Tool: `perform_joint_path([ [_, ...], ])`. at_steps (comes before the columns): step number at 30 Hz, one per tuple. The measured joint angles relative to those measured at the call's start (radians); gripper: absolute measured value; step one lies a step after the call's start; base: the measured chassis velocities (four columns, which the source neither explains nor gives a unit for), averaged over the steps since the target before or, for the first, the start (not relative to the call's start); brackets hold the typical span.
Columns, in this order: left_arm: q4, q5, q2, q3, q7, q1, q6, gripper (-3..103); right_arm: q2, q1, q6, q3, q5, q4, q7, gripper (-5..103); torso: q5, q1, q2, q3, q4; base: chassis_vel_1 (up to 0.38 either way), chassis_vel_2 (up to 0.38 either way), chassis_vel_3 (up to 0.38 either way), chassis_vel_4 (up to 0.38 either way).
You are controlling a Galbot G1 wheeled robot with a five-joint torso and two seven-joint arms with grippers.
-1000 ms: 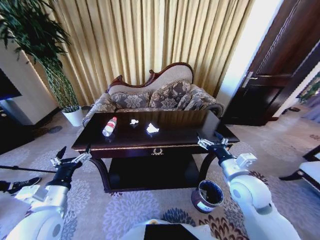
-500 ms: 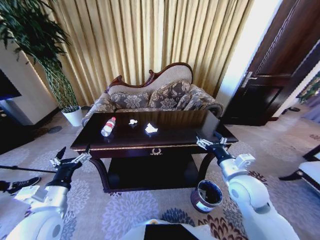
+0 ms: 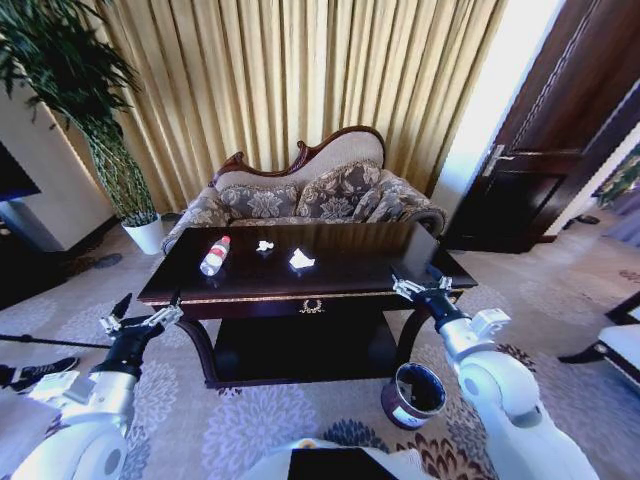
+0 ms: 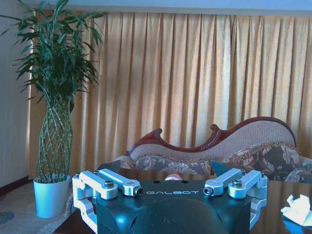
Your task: Move to the front of the table and place the trash on the table into the trash bin.
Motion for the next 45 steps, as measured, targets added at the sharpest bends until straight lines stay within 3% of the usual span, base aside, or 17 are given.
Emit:
perform_joint_path([
  [41, 0.0, 0.0, -0.01, -0.003, 0.008, 0.007, -0.002, 100, 0.001, -0.015, 0.018, -0.006, -0.019, -0.005, -0.028, 100, 0.0, 0.0, 0.0, 0.0, -0.0001, -0.053, 0.049, 0.053, -0.053],
  [45, 0.0, 0.0, -0.009, -0.012, 0.007, 0.023, -0.016, 100, -0.049, -0.015, -0.029, -0.017, 0.064, 0.015, -0.042, 100, 0.0, 0.0, 0.0, 0.0, 0.0, 0.0, 0.0, 0.0, 0.0],
])
